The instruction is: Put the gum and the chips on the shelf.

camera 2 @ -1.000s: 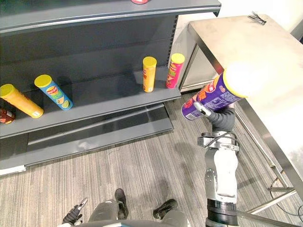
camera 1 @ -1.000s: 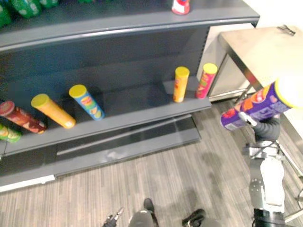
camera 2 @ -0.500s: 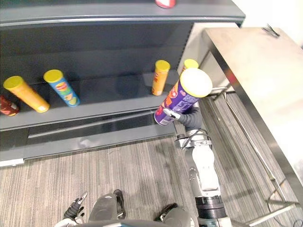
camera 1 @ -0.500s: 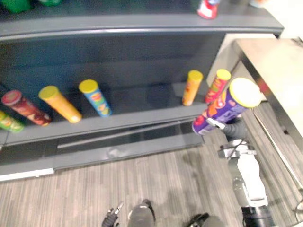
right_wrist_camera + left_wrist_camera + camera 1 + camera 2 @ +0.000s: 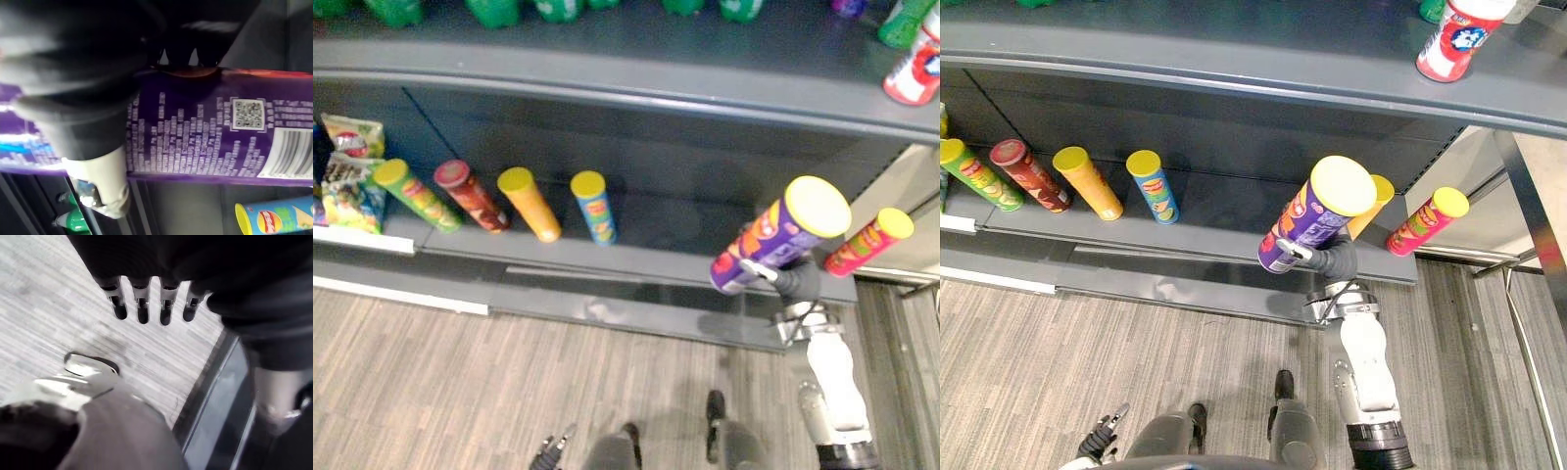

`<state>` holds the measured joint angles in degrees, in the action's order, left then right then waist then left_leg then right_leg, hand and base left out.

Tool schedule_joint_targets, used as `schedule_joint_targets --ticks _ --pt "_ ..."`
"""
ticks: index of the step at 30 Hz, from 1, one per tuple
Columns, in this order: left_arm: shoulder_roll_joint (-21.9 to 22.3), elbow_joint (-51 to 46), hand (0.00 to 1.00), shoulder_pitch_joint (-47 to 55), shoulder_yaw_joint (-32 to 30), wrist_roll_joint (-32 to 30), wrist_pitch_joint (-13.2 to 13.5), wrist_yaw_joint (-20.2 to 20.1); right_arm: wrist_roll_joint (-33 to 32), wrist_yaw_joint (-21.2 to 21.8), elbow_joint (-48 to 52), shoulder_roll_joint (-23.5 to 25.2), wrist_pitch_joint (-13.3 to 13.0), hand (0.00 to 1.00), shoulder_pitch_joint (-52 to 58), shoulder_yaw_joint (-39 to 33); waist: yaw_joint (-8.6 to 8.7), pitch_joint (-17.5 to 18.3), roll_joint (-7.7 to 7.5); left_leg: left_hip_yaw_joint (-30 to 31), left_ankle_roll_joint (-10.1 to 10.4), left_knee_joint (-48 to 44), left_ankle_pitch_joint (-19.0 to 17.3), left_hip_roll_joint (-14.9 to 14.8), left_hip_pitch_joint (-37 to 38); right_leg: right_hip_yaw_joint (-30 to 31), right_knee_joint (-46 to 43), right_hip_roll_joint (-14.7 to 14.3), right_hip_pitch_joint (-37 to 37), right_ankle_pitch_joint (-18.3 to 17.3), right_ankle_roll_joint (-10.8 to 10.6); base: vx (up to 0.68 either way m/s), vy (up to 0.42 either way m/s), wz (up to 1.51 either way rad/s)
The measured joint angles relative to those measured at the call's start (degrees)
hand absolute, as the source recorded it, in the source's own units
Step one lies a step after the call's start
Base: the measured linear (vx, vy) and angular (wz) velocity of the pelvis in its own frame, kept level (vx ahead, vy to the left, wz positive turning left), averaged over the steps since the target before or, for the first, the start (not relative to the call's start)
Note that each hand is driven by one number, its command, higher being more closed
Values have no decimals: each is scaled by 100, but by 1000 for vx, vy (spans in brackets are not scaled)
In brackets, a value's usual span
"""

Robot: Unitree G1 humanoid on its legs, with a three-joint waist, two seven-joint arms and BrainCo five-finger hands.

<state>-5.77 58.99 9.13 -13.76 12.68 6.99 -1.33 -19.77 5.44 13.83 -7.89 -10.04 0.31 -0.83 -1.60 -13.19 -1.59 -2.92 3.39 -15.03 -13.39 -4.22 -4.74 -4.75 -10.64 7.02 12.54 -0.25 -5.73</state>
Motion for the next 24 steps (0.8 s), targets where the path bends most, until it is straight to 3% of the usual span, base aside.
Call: schedule_joint_targets --ticks 7,10,17,24 --pt "16 22 0 2 -22 -52 -10 3 -290 20 115 290 -27 100 510 -202 3 59 26 122 206 724 599 -93 106 -666 453 -9 -397 -39 121 42 -83 48" --pt "100 40 0 9 -158 -93 -19 18 -277 -1 115 402 -31 100 750 -140 22 156 91 -668 142 1072 755 -220 144 -915 473 21 -443 -49 148 -73 -3 40" --pt "94 210 0 18 -227 -447 -92 213 -274 47 100 448 -30 100 1118 690 27 425 35 -1177 112 1643 924 -123 411 -720 991 31 -609 294 106 -51 34 -13" --pt "70 151 0 -262 62 -444 -36 418 -244 0 -352 433 -31 100 884 1305 56 444 43 -1080 43 1887 1183 -28 426 -800 1057 84 -587 342 93 17 13 8"
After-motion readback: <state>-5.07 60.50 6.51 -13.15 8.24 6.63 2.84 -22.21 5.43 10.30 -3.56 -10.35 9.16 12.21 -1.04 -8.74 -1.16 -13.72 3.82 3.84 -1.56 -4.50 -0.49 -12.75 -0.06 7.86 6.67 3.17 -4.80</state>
